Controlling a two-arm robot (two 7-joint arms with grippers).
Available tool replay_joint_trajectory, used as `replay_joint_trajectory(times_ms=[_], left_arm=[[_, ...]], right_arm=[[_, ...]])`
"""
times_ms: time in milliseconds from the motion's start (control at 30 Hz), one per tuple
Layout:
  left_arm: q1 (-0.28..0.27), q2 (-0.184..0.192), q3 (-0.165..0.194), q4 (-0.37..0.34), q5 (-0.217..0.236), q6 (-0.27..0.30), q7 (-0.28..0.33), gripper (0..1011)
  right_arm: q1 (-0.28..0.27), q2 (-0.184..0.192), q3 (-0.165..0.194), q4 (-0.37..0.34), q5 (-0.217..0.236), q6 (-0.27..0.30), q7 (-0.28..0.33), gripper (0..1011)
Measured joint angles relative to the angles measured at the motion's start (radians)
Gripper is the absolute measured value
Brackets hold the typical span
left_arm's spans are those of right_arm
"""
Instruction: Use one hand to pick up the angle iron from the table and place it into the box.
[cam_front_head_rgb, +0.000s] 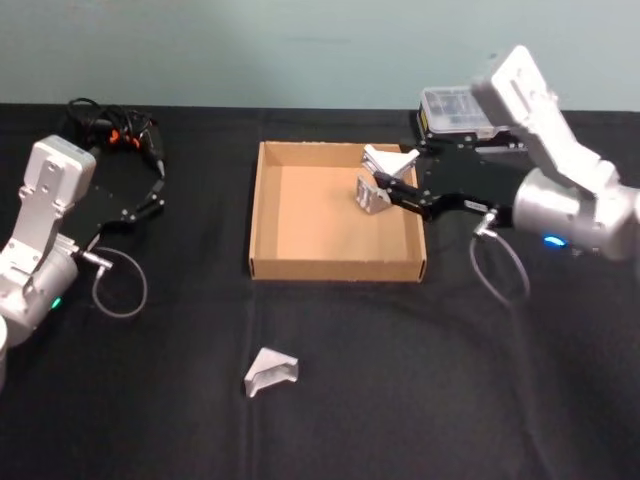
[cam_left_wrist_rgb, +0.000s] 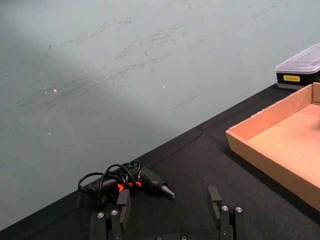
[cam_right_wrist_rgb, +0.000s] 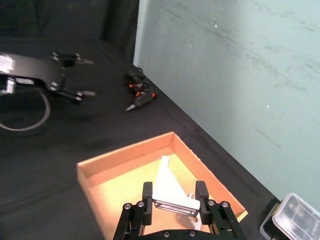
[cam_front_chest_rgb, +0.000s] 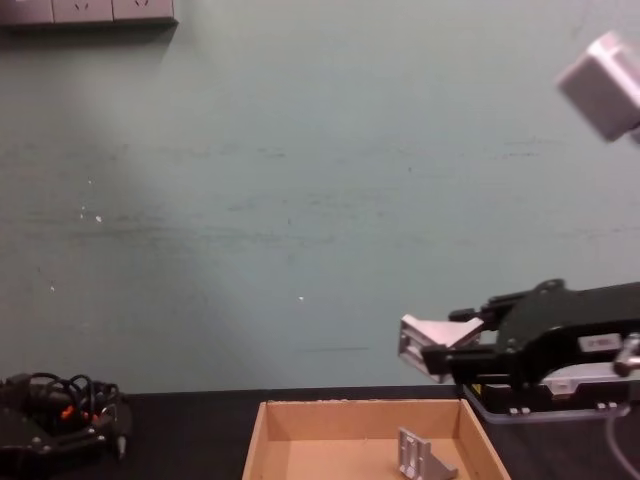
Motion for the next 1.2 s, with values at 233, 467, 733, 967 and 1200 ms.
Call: replay_joint_trajectory(times_ms=[233, 467, 733, 967, 1200], left_arm=[[0.0, 0.0, 0.0, 0.0, 0.0, 0.0, 0.0, 1000], [0.0, 0.0, 0.0, 0.0, 0.0, 0.0, 0.0, 1000], [0.0, 0.0, 0.0, 0.0, 0.0, 0.0, 0.0, 1000], [0.0, 0.0, 0.0, 0.0, 0.0, 0.0, 0.0, 1000], [0.0, 0.0, 0.0, 0.0, 0.0, 0.0, 0.0, 1000]], right_arm=[[0.105, -0.084, -0.062, 0.16, -0.048, -0.017, 0.02, 520], [0.179, -0.155, -0.113, 0.295, -0.087, -0.03, 0.043, 520], [0.214, -0.195, -0.142, 0.366, -0.111, -0.036, 0.06, 520], [0.214, -0.192, -0.156, 0.375, -0.125, -0.028, 0.08, 520], [0.196, -0.18, -0.158, 0.361, -0.128, -0.016, 0.089, 520]])
